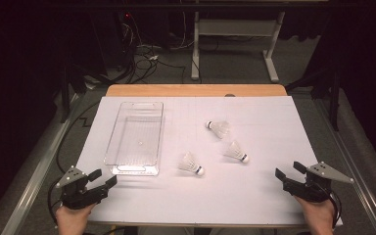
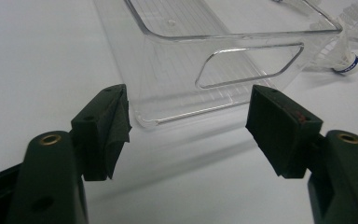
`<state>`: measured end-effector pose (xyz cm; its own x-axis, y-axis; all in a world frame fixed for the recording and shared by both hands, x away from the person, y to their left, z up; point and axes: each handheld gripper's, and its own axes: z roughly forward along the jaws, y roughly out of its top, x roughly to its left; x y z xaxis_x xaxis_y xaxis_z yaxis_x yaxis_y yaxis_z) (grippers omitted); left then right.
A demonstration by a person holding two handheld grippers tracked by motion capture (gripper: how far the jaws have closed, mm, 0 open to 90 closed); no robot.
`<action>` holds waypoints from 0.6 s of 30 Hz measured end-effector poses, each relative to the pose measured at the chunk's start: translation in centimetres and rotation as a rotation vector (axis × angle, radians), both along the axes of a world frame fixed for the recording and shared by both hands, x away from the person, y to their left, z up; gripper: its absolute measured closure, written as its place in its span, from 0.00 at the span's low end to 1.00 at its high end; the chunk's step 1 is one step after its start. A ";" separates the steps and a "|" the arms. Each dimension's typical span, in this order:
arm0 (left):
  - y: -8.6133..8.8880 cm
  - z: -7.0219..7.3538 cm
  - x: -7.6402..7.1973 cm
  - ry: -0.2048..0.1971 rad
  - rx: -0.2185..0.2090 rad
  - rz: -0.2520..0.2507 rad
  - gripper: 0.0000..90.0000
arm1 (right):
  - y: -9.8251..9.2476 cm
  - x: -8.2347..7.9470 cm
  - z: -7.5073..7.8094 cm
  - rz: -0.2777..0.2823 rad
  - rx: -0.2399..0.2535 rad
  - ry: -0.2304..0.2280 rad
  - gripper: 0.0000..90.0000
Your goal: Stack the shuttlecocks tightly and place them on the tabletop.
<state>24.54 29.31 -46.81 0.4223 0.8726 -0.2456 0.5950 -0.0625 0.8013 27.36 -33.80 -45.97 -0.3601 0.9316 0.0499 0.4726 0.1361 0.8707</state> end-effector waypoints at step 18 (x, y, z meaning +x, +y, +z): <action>-0.5 0.2 -0.1 0.005 -0.001 -0.009 0.35 | 0.1 0.0 0.0 0.009 0.003 0.000 0.29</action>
<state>24.41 28.80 -46.64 0.4288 0.8686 -0.2485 0.5981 -0.0668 0.7986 27.37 -33.71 -46.00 -0.3689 0.9280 0.0523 0.4715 0.1383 0.8709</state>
